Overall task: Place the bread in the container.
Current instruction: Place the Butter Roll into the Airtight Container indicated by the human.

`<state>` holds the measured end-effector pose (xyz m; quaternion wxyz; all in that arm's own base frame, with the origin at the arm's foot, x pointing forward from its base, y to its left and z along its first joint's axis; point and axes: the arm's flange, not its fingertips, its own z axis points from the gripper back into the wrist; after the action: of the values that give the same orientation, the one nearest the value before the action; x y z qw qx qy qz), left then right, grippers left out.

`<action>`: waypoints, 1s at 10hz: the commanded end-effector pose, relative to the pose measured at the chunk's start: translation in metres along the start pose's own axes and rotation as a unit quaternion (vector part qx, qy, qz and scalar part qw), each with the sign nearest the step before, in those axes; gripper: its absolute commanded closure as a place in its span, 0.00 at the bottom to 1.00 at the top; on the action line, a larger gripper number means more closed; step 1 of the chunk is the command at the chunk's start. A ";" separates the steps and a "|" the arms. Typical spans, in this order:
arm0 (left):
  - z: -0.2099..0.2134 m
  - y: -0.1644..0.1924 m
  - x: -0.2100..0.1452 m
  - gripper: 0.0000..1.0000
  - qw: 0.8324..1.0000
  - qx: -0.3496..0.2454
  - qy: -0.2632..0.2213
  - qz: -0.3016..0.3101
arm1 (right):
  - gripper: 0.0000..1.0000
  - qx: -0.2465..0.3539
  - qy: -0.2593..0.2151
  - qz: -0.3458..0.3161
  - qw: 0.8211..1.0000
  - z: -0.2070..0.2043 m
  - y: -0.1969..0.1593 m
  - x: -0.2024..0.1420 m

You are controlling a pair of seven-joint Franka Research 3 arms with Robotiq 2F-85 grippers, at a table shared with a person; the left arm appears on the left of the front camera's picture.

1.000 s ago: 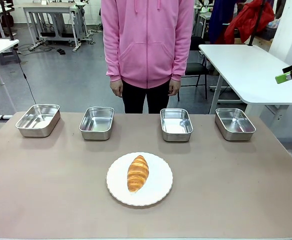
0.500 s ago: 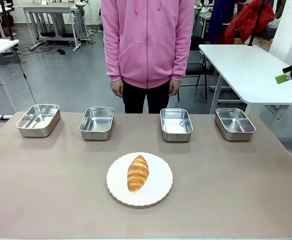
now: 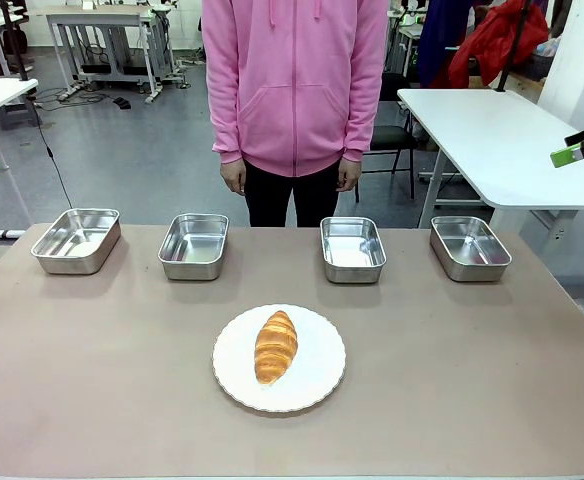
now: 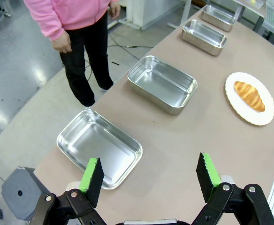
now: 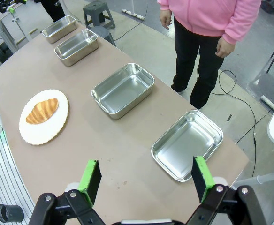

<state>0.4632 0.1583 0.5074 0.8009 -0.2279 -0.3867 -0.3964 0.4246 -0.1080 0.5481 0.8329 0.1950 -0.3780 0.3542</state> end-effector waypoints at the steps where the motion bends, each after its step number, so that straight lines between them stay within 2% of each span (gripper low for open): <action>1: 0.000 0.000 0.001 0.00 1.000 0.001 0.001 -0.002 | 0.00 0.002 -0.006 0.001 1.000 0.000 0.000 0.001; 10: 0.000 0.000 0.001 0.00 1.000 0.001 0.001 -0.002 | 0.00 0.002 -0.006 0.001 1.000 0.000 0.000 0.001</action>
<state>0.4632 0.1583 0.5074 0.8009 -0.2279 -0.3867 -0.3964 0.4246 -0.1080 0.5481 0.8329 0.1950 -0.3780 0.3542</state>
